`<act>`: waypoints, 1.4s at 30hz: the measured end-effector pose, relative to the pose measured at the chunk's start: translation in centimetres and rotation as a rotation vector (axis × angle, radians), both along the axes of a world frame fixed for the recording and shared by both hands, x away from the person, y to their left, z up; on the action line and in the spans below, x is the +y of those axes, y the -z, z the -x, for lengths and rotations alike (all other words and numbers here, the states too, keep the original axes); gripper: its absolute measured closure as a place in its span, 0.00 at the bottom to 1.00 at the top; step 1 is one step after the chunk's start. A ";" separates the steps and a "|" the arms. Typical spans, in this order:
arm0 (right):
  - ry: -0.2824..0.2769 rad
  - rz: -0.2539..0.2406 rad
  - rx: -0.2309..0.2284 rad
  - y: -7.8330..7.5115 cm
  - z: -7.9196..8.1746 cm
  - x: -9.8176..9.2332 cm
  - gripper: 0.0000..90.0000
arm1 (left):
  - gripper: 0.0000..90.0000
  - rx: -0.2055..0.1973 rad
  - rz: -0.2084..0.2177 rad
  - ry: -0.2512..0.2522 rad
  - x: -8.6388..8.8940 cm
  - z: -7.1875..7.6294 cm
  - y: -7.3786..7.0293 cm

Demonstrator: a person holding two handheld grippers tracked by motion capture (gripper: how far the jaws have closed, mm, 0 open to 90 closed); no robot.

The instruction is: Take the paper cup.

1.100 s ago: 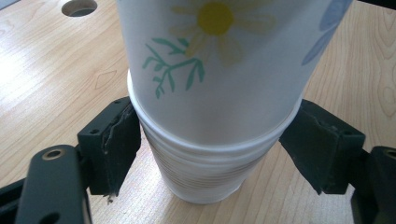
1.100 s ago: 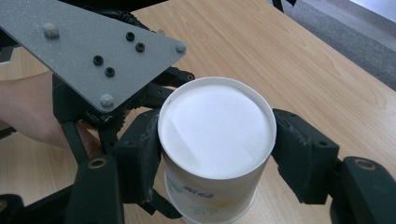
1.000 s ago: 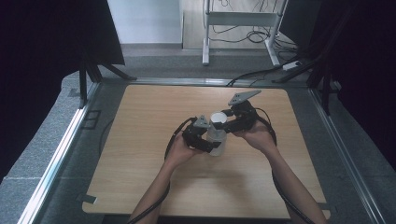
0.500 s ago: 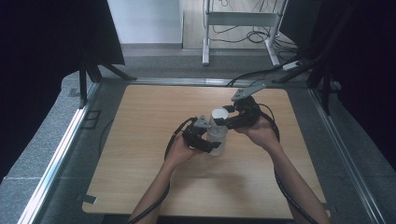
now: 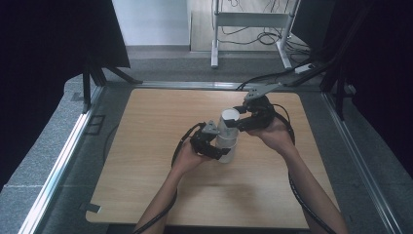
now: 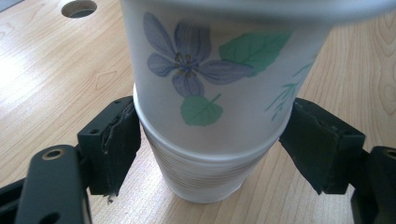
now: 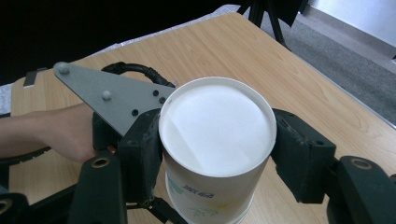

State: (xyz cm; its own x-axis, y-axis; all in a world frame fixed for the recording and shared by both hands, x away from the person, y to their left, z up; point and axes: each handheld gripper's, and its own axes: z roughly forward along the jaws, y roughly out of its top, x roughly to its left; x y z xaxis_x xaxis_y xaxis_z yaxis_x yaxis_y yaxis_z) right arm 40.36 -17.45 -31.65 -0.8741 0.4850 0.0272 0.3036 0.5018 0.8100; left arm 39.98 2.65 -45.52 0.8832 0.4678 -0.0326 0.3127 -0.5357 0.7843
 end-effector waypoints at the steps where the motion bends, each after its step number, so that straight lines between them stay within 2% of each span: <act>1: -0.001 -0.003 0.000 -0.1 0.0 0.0 0.41 | 0.23 0.000 0.000 0.000 0.0 0.0 0.0; 21: 0.002 -0.025 -0.011 -2.4 0.2 -0.5 0.41 | 0.23 -0.005 0.011 0.009 0.0 -0.1 0.1; 33: 0.010 -0.044 -0.022 -3.8 0.7 -1.7 0.41 | 0.22 -0.003 0.005 0.008 0.0 0.0 0.1; 42: 0.009 -0.052 -0.030 -4.0 1.5 -2.5 0.41 | 0.15 0.000 -0.002 0.019 0.1 0.2 -0.2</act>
